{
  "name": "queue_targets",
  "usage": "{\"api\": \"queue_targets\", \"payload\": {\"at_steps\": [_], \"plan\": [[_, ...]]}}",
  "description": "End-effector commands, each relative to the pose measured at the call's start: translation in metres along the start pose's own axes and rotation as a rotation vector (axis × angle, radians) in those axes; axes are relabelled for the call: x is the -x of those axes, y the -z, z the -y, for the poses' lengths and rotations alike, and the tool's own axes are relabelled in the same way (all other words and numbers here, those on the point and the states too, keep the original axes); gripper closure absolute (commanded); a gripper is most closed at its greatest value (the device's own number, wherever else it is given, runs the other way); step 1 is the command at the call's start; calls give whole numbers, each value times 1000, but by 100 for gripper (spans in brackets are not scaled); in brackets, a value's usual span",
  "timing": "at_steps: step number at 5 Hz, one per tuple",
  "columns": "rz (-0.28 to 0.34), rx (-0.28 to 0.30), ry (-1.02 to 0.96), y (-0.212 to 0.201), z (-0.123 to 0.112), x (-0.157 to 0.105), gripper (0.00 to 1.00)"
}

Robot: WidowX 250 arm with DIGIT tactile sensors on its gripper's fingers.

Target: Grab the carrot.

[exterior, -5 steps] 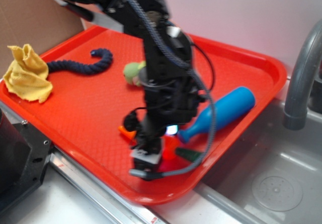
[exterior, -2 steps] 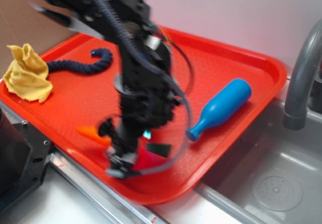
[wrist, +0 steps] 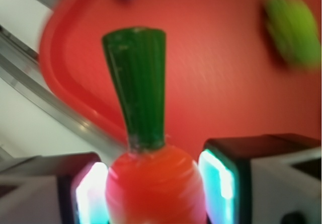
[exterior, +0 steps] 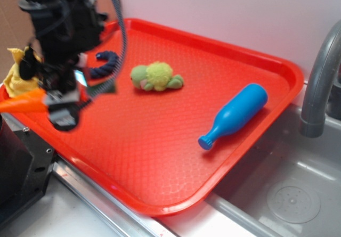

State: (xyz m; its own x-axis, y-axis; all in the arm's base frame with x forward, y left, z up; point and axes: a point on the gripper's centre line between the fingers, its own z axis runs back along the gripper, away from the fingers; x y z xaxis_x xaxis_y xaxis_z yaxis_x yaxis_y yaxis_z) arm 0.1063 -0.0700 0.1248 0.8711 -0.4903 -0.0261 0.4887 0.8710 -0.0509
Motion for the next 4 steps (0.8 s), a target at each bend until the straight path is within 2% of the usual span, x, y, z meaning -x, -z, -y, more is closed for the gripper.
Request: {"api": "queue_targets", "payload": {"at_steps": [1,2,3,4], "plan": [[5,-10,-442,-36,-27,18,100],[-12,-77,-517,-46,-55,11,100],[15,-110,-557,-53,-67,13,100],[25,-83,-553,-42,-69,10,100]]}}
